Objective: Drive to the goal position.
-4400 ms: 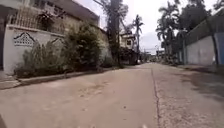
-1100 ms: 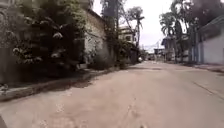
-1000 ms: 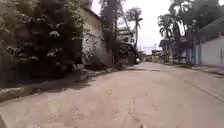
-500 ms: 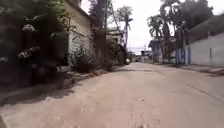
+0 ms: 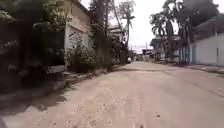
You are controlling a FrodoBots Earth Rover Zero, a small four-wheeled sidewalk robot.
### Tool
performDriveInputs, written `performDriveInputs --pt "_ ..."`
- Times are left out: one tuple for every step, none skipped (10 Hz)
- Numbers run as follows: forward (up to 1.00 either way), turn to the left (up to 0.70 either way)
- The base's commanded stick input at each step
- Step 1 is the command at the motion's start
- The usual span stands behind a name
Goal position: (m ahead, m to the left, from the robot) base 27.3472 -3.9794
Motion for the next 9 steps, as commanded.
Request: performDriveInputs --pt "1.0 0.0" --pt "1.0 -0.05" --pt "1.0 -0.28" --pt "1.0 -0.37" --pt "1.0 -0.37" --pt "1.0 -0.37" --pt "1.0 -0.37" --pt "1.0 -0.36" --pt "1.0 -0.19"
